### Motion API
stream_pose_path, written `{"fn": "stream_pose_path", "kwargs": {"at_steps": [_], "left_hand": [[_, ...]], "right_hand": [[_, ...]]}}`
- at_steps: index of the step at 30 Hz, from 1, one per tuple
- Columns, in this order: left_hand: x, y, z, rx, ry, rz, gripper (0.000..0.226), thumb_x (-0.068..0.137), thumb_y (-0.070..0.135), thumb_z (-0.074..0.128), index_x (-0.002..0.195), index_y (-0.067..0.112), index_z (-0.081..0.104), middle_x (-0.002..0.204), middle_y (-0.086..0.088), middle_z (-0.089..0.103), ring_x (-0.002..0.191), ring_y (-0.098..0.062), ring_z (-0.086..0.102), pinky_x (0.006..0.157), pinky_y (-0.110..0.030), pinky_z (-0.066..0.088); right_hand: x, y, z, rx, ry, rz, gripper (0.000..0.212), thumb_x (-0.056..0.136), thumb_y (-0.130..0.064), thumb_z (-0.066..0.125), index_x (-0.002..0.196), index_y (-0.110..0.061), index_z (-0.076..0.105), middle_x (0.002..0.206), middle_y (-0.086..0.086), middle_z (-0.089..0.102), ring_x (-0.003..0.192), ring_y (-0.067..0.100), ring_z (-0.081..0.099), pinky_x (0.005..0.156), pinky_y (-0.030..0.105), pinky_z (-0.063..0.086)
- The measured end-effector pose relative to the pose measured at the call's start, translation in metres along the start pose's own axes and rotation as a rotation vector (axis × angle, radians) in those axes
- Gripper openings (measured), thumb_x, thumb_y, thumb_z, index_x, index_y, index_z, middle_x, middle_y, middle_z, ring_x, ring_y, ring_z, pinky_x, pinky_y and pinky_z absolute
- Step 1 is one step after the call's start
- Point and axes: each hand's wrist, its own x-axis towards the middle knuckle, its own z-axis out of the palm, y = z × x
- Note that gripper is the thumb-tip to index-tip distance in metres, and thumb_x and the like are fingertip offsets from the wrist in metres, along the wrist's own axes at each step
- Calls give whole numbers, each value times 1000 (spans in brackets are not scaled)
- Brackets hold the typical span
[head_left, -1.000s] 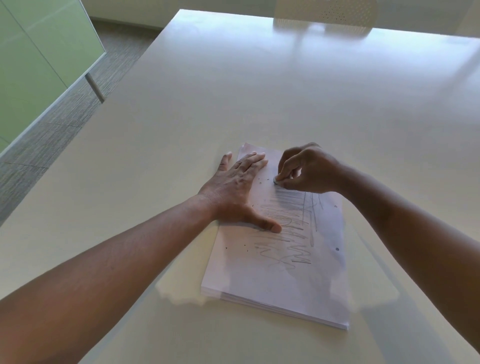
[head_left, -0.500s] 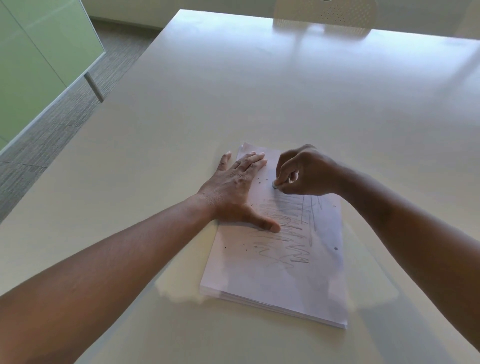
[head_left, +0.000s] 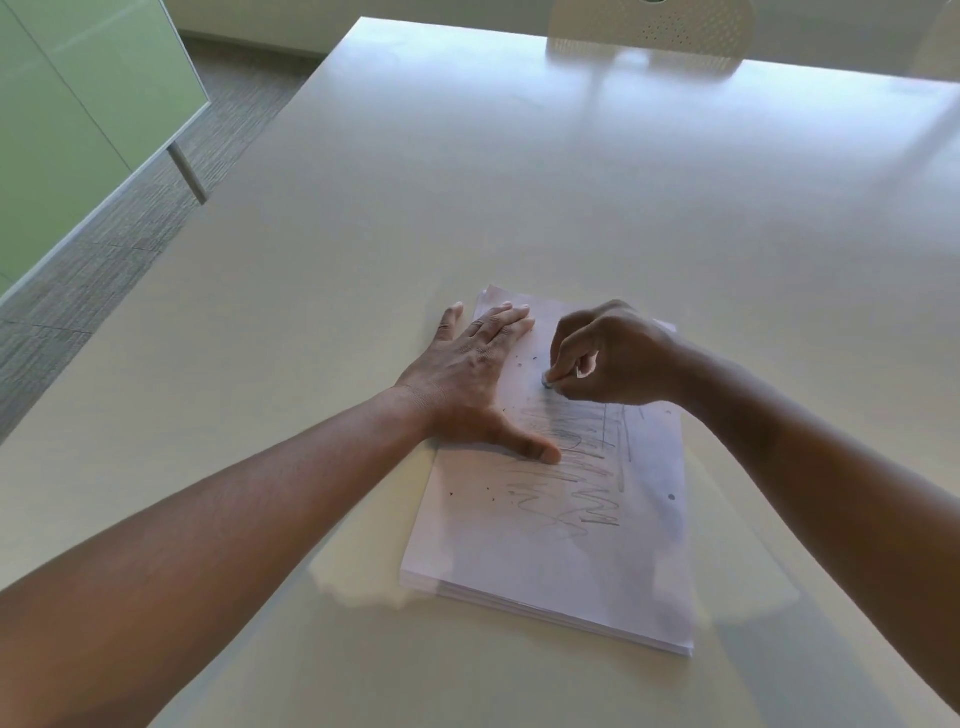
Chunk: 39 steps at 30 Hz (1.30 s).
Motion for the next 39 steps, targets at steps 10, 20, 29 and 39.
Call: {"fn": "stream_pose_path", "kwargs": {"at_steps": [10,20,29,39], "left_hand": [[0,0,-1,0,3,6,160,39,111,38,165,18,3,173,7,0,157,-4,-10,125,-53,-14],[0,0,0,-5,5,4,161,40,111,41,165,18,3,173,7,-1,156,-3,-12,125,-52,-14],[1,0,0,-3,1,2,163,36,113,35,165,18,3,173,7,-1,157,-4,-11,124,-51,-16],[0,0,0,-13,11,-3,162,38,110,42,165,18,4,173,8,0,156,-3,-10,125,-51,-16]], "right_hand": [[19,18,1,-82,234,142,3,80,-12,78,80,-14,81,82,-3,67,63,-3,56,63,13,44],[-5,-7,1,28,-41,-69,5,77,-17,80,72,-18,78,76,-8,68,63,-1,60,63,10,45],[5,-1,7,10,130,56,4,77,-13,81,76,-16,80,79,-5,70,63,5,63,63,24,54],[-7,-14,8,8,15,-29,6,77,-15,80,72,-18,78,76,-6,68,63,6,62,61,20,51]]}}
